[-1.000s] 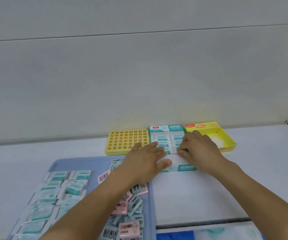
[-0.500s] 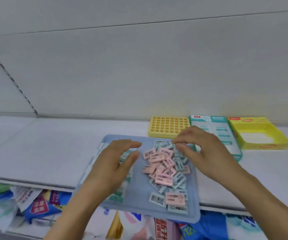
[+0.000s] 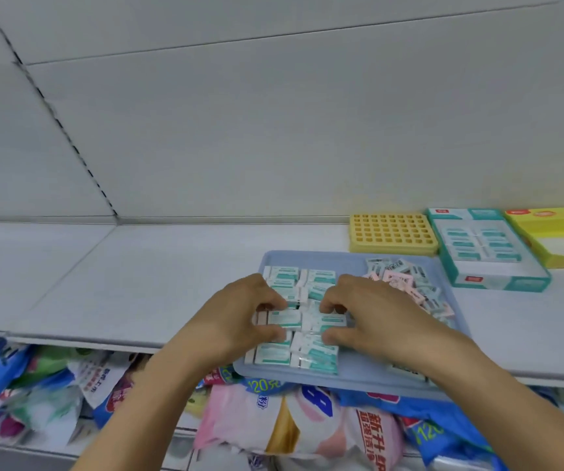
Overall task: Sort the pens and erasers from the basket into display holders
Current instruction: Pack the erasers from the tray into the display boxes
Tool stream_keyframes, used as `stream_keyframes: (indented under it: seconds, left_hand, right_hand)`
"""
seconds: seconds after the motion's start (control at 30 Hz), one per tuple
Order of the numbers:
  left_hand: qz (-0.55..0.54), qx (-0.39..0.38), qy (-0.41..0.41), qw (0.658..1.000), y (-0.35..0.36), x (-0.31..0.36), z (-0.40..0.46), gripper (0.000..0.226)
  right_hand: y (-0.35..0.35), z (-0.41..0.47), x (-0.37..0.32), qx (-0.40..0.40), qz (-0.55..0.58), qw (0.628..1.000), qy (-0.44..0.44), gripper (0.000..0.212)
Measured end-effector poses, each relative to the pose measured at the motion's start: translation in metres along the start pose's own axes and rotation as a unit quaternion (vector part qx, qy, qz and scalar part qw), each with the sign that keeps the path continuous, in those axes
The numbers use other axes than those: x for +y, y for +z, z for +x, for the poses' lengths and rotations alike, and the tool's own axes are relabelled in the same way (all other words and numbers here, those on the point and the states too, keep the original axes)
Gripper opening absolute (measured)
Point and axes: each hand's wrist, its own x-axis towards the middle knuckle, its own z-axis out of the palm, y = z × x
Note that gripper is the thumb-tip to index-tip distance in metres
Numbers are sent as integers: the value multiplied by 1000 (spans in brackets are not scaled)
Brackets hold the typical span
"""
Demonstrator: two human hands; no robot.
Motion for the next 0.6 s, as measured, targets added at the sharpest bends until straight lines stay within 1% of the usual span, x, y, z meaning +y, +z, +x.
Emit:
stream_keyframes:
  seconds: [0.13, 0.2, 0.27, 0.4, 0.5, 0.6]
  left_hand:
    - [15, -14, -4, 1000, 0, 1, 5, 37]
    - [33, -2, -7, 999, -3, 3, 6, 33]
    - [21, 27, -8, 999, -6, 8, 9, 29]
    - [-64, 82, 17, 994, -9, 33, 24, 19]
    - [-150, 112, 33, 982, -7, 59, 42, 15]
    - [-211, 109, 55, 970, 1, 88, 61, 12]
  right_hand:
    - [-1, 0, -3, -4, 8, 1000, 5, 32]
    - [-3, -2, -3, 16, 9, 1000, 2, 30]
    - [-9, -5, 2, 46, 29, 998, 8, 29]
    - [-27, -18, 30, 104, 115, 987, 48, 22]
    - [-45, -31, 64, 164, 192, 965, 68, 13]
    - [-61, -41, 108, 216, 210, 949, 96, 18]
